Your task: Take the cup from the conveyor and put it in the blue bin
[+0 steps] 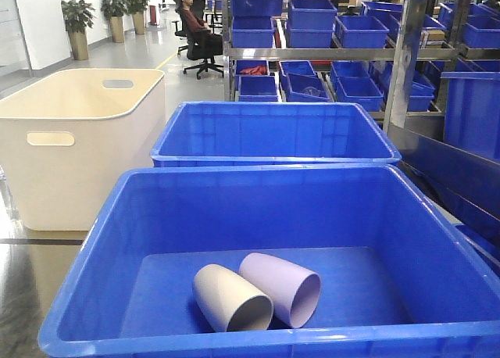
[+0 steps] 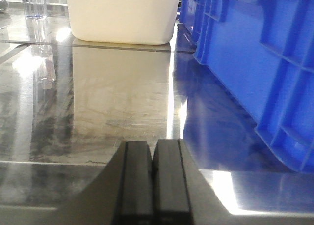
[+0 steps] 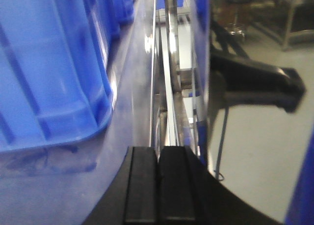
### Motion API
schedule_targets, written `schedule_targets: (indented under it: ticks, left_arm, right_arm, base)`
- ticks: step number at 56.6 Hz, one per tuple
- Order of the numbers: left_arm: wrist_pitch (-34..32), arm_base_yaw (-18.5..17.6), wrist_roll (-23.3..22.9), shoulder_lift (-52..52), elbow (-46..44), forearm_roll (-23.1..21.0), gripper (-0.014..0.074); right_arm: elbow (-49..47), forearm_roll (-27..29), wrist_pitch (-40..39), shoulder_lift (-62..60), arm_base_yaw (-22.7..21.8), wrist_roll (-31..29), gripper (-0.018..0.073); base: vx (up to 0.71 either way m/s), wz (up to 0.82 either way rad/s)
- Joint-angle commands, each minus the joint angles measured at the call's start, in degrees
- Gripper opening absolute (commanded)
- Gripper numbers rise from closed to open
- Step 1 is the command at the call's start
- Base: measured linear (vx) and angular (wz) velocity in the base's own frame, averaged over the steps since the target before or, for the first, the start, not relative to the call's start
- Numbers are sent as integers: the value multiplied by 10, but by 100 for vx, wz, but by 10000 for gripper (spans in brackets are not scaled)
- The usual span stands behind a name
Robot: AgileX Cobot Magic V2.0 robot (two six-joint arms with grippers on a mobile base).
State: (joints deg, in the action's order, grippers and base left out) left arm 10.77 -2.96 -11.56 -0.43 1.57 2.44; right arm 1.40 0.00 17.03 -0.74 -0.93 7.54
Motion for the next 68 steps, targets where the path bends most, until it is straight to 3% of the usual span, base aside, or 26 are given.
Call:
schedule_targets:
  ticks: [1,68]
  left_arm:
    - [-45,1,-4,-4,6,0,-6]
    - [-45,1,-4,-4,6,0,-6]
  right_arm:
    - [12,-29,-67,-5,-4,-13,-9]
    - [14,-40,-81,-5,-4,-15,-9]
  base:
    - [0,0]
    - [0,0]
